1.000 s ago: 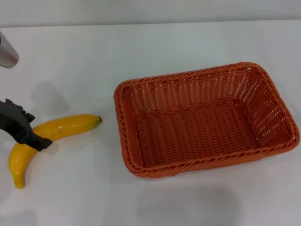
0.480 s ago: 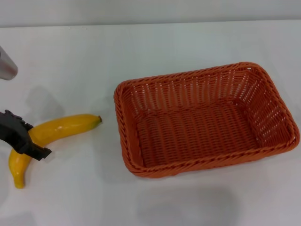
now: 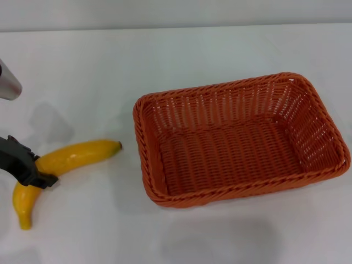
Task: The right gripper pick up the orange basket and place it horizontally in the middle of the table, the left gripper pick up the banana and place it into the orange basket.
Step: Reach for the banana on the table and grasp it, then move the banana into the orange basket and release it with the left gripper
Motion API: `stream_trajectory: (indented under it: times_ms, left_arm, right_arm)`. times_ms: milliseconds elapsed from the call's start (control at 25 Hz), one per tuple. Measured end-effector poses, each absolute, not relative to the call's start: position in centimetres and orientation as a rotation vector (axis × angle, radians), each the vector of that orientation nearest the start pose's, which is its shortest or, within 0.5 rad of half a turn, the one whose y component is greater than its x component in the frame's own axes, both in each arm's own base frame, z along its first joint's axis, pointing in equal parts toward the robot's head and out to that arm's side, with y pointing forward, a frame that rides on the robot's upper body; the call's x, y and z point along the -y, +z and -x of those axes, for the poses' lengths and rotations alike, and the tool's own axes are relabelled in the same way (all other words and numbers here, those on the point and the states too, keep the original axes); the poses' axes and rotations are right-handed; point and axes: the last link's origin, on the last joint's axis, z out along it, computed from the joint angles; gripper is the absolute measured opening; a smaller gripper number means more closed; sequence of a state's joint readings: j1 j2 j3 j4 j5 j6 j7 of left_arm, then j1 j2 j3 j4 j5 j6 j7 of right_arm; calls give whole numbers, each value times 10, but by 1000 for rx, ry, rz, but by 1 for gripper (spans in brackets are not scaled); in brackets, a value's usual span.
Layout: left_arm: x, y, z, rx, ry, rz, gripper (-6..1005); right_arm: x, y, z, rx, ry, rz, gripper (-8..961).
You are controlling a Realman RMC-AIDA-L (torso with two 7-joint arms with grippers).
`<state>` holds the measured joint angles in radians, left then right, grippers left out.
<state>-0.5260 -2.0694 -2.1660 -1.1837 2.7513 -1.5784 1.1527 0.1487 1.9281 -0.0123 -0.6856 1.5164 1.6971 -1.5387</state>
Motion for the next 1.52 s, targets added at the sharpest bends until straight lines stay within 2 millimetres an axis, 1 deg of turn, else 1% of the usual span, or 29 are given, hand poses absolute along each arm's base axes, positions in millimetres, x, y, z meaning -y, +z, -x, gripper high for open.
stream_trajectory:
  times_ms: [240, 400, 440, 480, 520, 720, 760, 840, 920, 1000, 1040, 1080, 1160, 1240, 1280, 1440, 1520]
  left_arm:
    - [-342, 56, 285, 810, 571, 2611, 565]
    - [-347, 63, 276, 777, 540, 2593, 509]
    - [-350, 75, 267, 747, 528, 2557, 509]
    - [-350, 75, 267, 747, 528, 2557, 509]
    - [-351, 83, 263, 730, 520, 2532, 509]
    - [-352, 131, 238, 666, 468, 2395, 510]
    - [-352, 137, 231, 643, 448, 2388, 510]
    - [-354, 144, 214, 596, 399, 2406, 510]
    - [-358, 141, 194, 550, 346, 2455, 510]
    - [-365, 134, 172, 515, 300, 2521, 511]
    - [-367, 131, 164, 503, 284, 2546, 511]
    - [-370, 123, 149, 486, 261, 2605, 511]
    - [-372, 112, 129, 457, 235, 2692, 511]
    - [-374, 96, 104, 414, 206, 2799, 511]
    - [-375, 87, 96, 405, 207, 2841, 511]
    - [-378, 57, 73, 347, 238, 2920, 512]
    - [-377, 34, 61, 300, 253, 2958, 512]
  right_arm:
    - [-205, 203, -398, -904, 1136, 1574, 885]
    - [-205, 202, -398, -905, 1140, 1575, 885]
    - [-205, 202, -398, -905, 1141, 1577, 885]
    - [-205, 202, -397, -904, 1142, 1578, 885]
    - [-205, 202, -397, -903, 1142, 1578, 885]
    - [-205, 204, -397, -895, 1145, 1578, 885]
    - [-206, 204, -396, -893, 1145, 1580, 885]
    - [-207, 205, -395, -888, 1145, 1587, 885]
    - [-210, 205, -394, -879, 1145, 1596, 885]
    - [-212, 207, -392, -869, 1142, 1605, 885]
    - [-213, 208, -391, -861, 1138, 1609, 885]
    - [-215, 212, -390, -849, 1132, 1616, 885]
    - [-217, 214, -390, -842, 1129, 1622, 885]
    - [-221, 218, -388, -829, 1124, 1631, 885]
    - [-223, 220, -387, -822, 1123, 1636, 885]
    - [-230, 224, -383, -794, 1123, 1653, 885]
    - [-233, 224, -381, -786, 1124, 1659, 885]
